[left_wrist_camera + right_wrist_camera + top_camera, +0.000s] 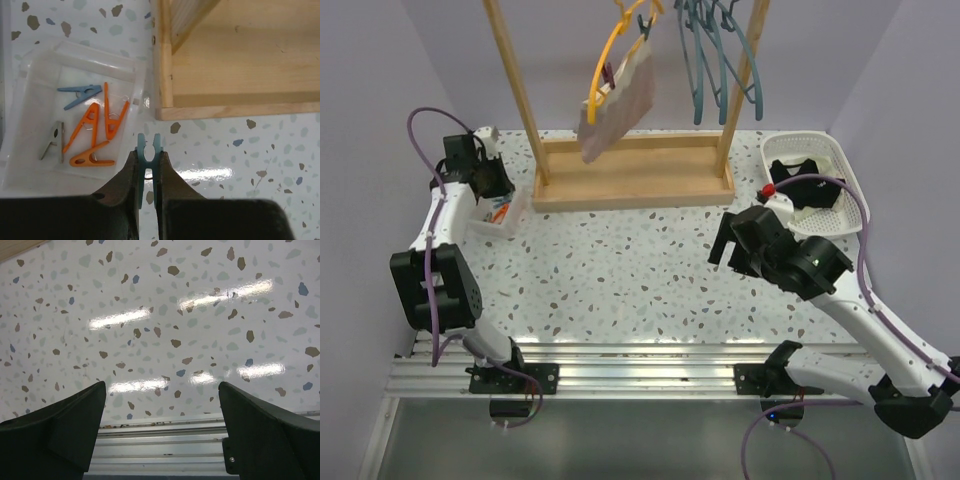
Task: Remove the underwear clipped to the hanger
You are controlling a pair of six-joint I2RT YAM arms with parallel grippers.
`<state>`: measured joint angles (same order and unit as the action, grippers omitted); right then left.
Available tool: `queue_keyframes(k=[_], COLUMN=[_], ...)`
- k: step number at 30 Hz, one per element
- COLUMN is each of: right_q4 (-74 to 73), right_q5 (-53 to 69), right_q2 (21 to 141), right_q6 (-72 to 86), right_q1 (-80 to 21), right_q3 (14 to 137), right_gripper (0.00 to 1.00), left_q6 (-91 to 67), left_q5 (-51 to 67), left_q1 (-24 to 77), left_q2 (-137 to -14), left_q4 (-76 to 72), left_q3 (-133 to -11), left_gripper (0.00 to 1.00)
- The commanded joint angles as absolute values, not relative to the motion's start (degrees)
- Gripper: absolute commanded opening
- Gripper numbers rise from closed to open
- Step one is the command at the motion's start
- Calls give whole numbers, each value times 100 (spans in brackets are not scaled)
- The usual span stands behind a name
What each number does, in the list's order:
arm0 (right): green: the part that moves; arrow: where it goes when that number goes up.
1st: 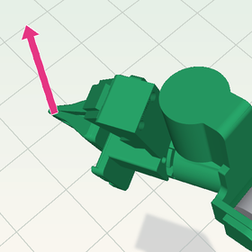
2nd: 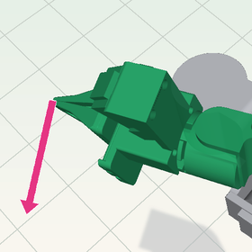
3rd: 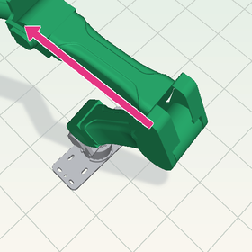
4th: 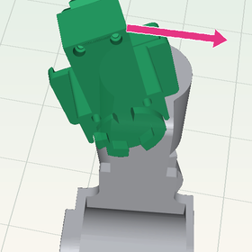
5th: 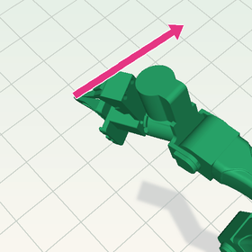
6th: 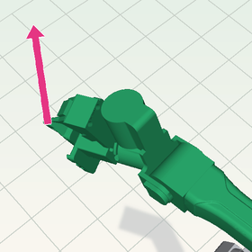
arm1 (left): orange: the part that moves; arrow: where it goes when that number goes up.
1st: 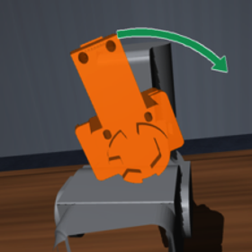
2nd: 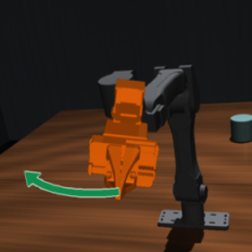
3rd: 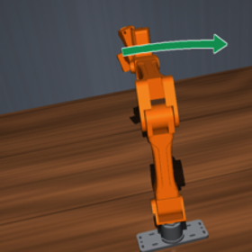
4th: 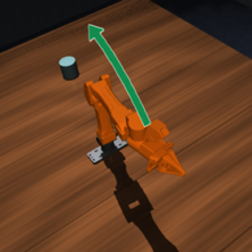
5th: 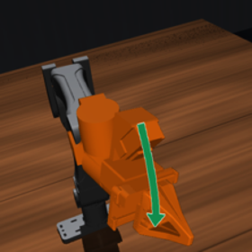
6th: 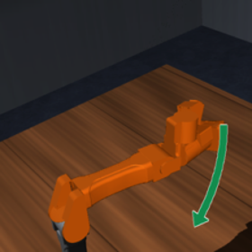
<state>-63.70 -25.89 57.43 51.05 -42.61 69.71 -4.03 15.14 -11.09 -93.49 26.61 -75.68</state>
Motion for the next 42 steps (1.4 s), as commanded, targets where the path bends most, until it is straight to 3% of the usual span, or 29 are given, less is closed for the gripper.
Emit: queue_keyframes(k=[1, 12, 13, 16, 18, 26, 31, 38, 42], right_q4=[-6117, -5906, -5871, -5819, -5801, -5591, -4722, -4166, -4219], right_q5=[-2505, -2320, -2294, -2197, -2145, -1908, -1381, 94, 263], right_q2=[5871, 6073, 6099, 6143, 6170, 6223, 6248, 7197, 7944], right_q6=[4896, 4650, 4641, 4579, 4544, 4106, 3332, 2260, 2013], right_q1=[-4236, -4219, -4219, -4192, -4192, -4175, -4184, -4192, -4192], right_q3=[7005, 7075, 7075, 7101, 7110, 7163, 7400, 9031, 10281], right_gripper=[98, 98, 98, 98, 98, 98, 98, 98, 98], left_q6=[-668, -791, -800, -817, -835, -1107, -1730, -2302, -2539], left_q5=[1029, 475, 396, 282, 325, 597, 1466, 2522, 3119], left_q1=[-1282, -1635, -1643, -1635, -1644, -1644, -1617, -1495, -1284], left_q2=[-9552, -10213, -10213, -10169, -10090, -9300, -8456, -7533, -7129], left_q4=[2443, 2197, 2215, 2215, 2224, 2092, 2083, 2364, 2408], left_q3=[-7989, -7892, -7910, -7901, -7875, -7366, -6857, -6592, -6557], left_gripper=[0, 0, 5, 40, 100, 100, 100, 100, 100])
